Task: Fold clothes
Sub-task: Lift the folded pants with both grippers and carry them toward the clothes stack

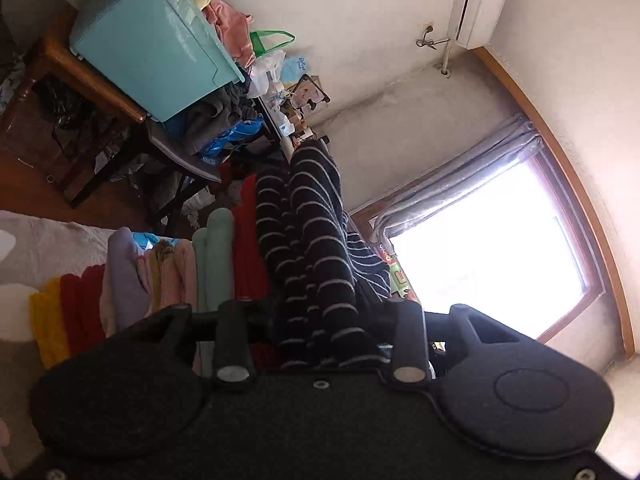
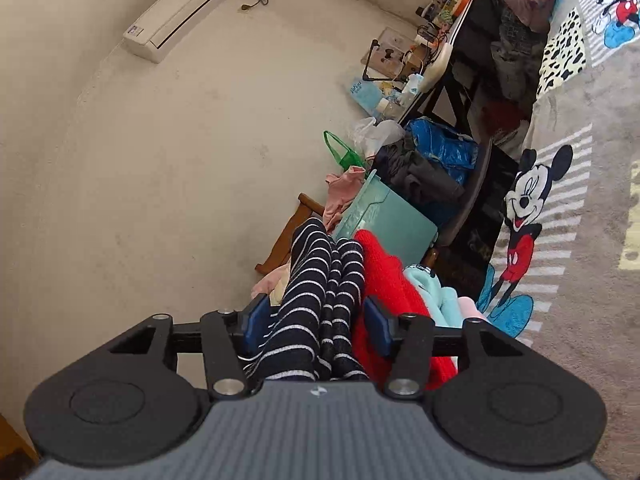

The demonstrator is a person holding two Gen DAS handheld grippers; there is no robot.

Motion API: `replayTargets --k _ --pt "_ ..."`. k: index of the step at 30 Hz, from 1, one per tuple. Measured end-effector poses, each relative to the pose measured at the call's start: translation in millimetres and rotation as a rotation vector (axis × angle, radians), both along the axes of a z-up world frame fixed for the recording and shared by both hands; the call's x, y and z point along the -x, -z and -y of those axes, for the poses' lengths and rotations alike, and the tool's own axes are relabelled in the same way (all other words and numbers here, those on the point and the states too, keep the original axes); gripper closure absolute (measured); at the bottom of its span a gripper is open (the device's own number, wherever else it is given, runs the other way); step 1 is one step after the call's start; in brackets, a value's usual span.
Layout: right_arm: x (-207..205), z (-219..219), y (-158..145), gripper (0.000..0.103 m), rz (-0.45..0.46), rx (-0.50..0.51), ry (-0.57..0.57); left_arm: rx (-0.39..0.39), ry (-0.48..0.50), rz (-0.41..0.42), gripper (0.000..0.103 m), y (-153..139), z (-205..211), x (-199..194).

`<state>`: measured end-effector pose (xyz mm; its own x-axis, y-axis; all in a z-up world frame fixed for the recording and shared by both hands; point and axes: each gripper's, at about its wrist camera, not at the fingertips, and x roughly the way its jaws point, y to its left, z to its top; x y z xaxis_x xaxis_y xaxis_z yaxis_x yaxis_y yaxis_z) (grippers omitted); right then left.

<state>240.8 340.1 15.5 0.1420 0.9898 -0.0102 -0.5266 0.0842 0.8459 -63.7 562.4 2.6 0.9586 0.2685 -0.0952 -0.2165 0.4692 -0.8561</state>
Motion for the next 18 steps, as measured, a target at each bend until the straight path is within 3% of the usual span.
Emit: replayTargets --k 4,12,18 --pt "18 24 -14 0.05 0.18 0.057 0.084 -0.097 -0.04 -0.033 0.052 -9 12 17" --pt "51 39 -55 0.05 0.508 0.115 0.14 -0.271 -0.119 -0.079 0.052 -30 35 31" --pt "63 20 -73 0.05 0.654 0.157 0.11 -0.536 -0.094 -0.137 0.052 -67 56 0"
